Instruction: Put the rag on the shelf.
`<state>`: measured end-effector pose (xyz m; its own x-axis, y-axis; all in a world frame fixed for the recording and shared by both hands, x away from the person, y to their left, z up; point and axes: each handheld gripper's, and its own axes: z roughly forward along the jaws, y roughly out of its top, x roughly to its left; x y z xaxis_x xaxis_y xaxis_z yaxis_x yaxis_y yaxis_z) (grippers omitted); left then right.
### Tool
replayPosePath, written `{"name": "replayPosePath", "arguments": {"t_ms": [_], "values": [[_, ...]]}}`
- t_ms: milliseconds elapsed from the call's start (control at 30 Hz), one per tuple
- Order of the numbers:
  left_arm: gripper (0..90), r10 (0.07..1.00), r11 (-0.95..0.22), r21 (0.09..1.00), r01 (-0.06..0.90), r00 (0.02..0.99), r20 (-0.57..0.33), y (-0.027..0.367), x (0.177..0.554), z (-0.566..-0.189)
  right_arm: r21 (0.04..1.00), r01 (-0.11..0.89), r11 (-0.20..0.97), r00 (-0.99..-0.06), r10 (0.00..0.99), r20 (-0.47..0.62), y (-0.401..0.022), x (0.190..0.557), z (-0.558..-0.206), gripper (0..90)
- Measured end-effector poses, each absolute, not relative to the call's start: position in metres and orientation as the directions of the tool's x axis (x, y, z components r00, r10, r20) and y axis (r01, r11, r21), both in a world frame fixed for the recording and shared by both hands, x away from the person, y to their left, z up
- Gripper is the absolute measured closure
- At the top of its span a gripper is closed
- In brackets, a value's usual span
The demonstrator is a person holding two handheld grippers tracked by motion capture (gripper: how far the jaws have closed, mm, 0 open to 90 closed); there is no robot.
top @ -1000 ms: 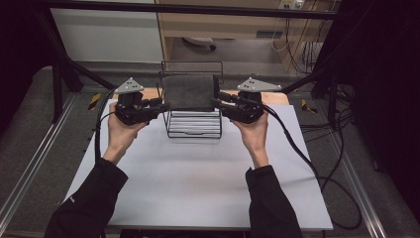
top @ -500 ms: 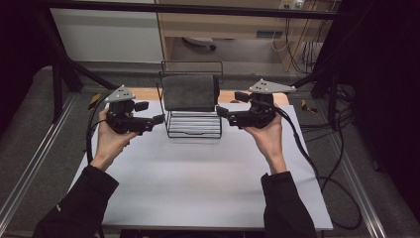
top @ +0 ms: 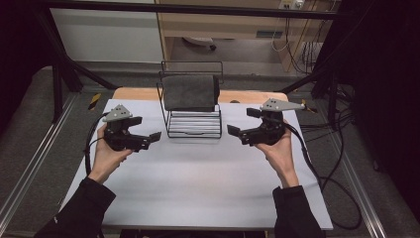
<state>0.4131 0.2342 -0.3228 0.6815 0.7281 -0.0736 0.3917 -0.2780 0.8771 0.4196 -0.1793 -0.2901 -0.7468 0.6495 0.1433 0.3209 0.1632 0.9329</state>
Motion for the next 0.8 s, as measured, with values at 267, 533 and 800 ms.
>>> {"name": "replayPosePath", "arguments": {"t_ms": [267, 533, 800], "values": [[6.8, 0.722, -0.289, 0.859, 0.422, 0.686, -0.094, 0.243, 0.397, -0.357, 0.916, 0.354, 0.188, -0.752, 0.639, 0.160, -0.189, 0.407, -0.329, 0.6], [8.2, 0.723, -0.289, 0.843, 0.455, 0.681, -0.119, 0.253, 0.385, -0.391, 0.894, 0.398, 0.207, -0.744, 0.643, 0.183, -0.203, 0.398, -0.367, 0.7], [9.0, 0.722, -0.296, 0.830, 0.472, 0.680, -0.129, 0.264, 0.376, -0.415, 0.860, 0.451, 0.239, -0.723, 0.662, 0.195, -0.220, 0.388, -0.401, 0.5]]}}
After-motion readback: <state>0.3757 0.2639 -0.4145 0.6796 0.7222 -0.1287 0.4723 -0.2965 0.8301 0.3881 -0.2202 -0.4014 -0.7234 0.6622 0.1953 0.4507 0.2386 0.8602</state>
